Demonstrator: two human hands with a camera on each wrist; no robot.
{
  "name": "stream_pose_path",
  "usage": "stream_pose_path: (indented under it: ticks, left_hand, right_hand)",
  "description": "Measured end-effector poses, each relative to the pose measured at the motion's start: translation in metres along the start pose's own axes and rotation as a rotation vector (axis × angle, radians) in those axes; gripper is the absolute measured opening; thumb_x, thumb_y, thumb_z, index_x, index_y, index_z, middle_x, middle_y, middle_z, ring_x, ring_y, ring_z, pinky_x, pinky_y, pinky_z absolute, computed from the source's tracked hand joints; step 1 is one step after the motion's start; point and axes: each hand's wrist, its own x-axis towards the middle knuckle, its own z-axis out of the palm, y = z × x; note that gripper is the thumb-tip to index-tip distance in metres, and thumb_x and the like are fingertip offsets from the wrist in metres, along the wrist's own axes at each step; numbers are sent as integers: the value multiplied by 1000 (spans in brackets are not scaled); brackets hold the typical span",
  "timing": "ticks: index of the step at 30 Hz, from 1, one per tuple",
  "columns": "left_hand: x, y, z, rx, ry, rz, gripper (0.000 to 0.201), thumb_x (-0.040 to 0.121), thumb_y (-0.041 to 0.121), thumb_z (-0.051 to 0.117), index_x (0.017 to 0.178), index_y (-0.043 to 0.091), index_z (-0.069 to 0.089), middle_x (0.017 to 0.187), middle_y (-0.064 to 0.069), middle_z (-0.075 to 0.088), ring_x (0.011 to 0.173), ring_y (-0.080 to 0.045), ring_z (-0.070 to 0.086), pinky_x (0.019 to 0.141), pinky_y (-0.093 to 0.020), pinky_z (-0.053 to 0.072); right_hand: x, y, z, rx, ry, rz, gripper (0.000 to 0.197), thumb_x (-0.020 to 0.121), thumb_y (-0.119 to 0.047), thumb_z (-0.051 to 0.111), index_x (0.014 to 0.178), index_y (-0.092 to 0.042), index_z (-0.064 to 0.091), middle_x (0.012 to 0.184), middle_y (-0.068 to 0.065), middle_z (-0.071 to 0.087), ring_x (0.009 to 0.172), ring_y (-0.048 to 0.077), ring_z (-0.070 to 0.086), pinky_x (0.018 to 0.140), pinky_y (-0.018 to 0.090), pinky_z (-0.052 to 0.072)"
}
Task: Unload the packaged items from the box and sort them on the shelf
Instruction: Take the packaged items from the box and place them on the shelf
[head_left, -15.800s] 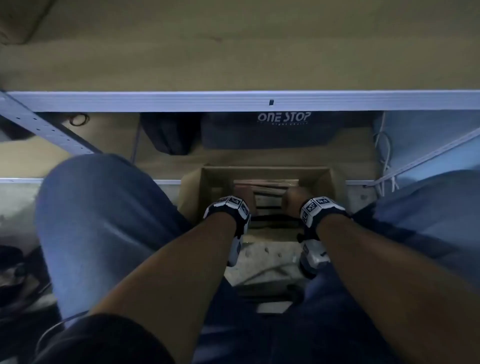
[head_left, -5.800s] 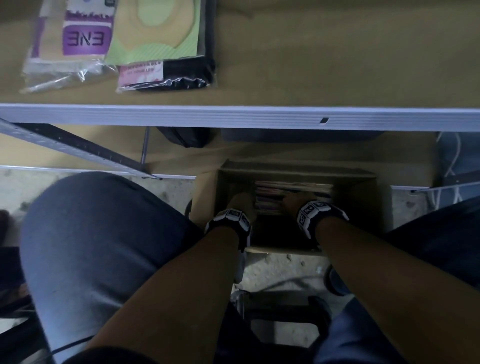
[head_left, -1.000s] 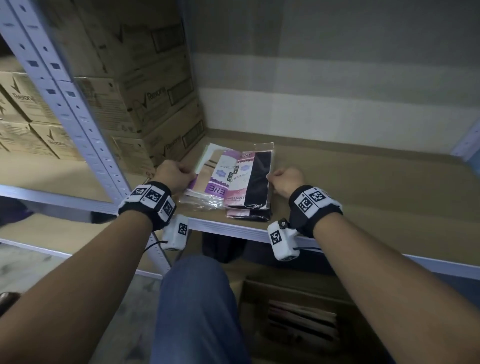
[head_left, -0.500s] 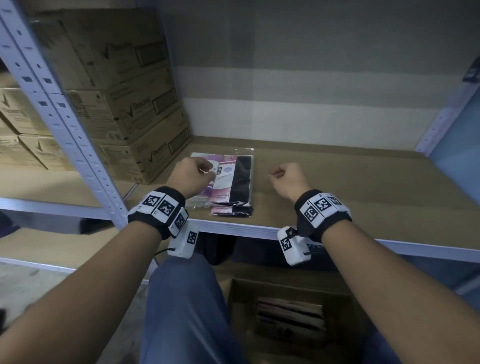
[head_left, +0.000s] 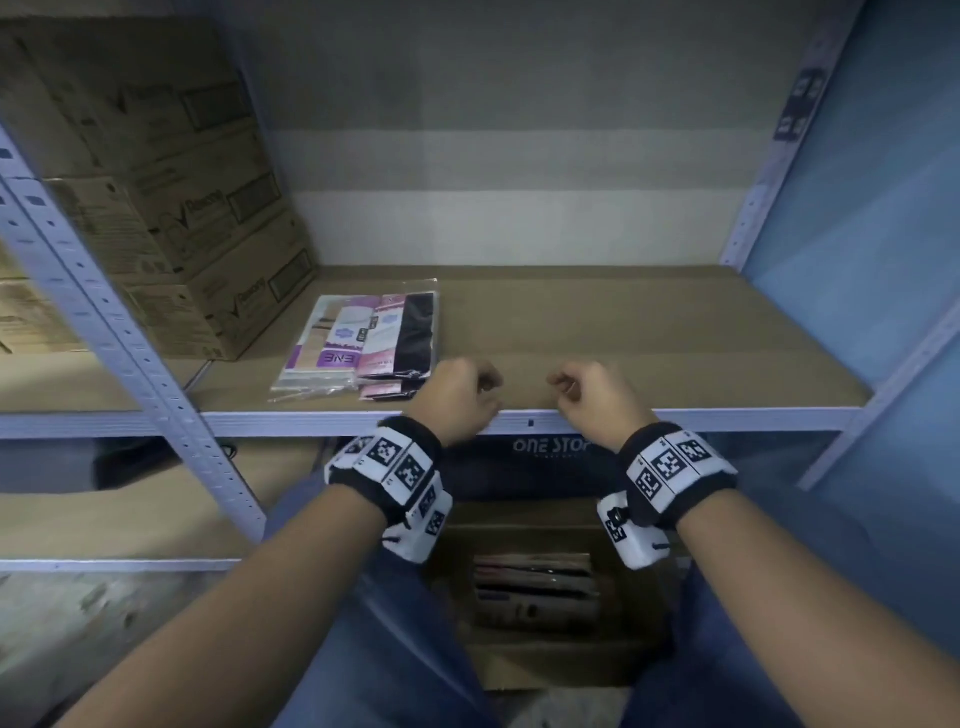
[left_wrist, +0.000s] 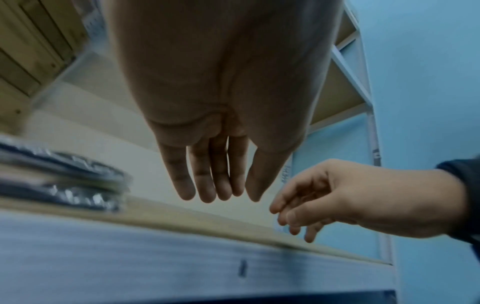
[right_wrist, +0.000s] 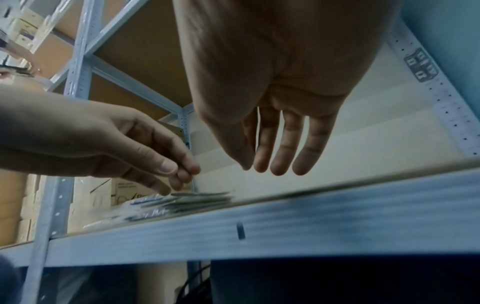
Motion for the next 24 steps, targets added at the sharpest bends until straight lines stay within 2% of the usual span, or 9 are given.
stream_pose_path:
  ticks: [3,6,10,13,16,20,24]
  left_hand:
    - [-15,7,38,7,-122,17,23,83,19,65,105,12,68,102,-4,68,95,-18,63,82,-21,46]
    - [-23,2,75,20,-255,-25,22,82,18,67,102,10,68,99,-5,68,93,-19,63,77,-20,45]
    - [-24,-14,120,50,-382,-121,22,80,19,68,101,13,68,103,-3,67,96,-19,62,81,-25,48]
    - [-24,-30,152,90,-484,-185,17,80,15,64,95,9,69,103,-8,68,97,-24,64,82,-31,53]
    - [-27,-50,185,179,-566,-226,23,81,16,65,99,3,70,103,-13,68,98,-28,65,84,-37,55]
    - [-32,-80,222,269,-729,-284,25,84,12,63,106,3,68,112,-14,66,103,-30,63,89,-39,54]
    - [-35,-110,245,328,-833,-323,29,87,11,60,113,-1,64,118,-19,62,107,-33,61,92,-42,52]
  right_hand:
    - [-25,21,13,-38,-87,9,22,86,-9,54,101,-15,69,87,-1,63,86,19,62,81,32,52]
    - [-43,47,33,-43,-184,78,18,86,-10,58,99,-14,69,86,-2,63,87,19,64,80,31,52]
    - [-56,82,63,-53,-321,213,19,84,-11,62,101,-17,69,96,2,67,90,18,64,86,33,53]
    - [-59,103,88,-106,-401,263,17,83,-9,62,96,-13,72,97,6,70,92,22,66,83,30,53]
    - [-59,118,117,-164,-486,318,16,83,-11,62,93,-14,73,101,8,72,95,24,67,85,30,52]
    - [-55,129,151,-211,-636,336,17,84,-10,59,93,-16,72,104,7,70,97,25,65,85,31,52]
    - [-53,139,181,-288,-812,345,17,85,-11,57,98,-9,68,107,13,67,94,29,65,83,33,53]
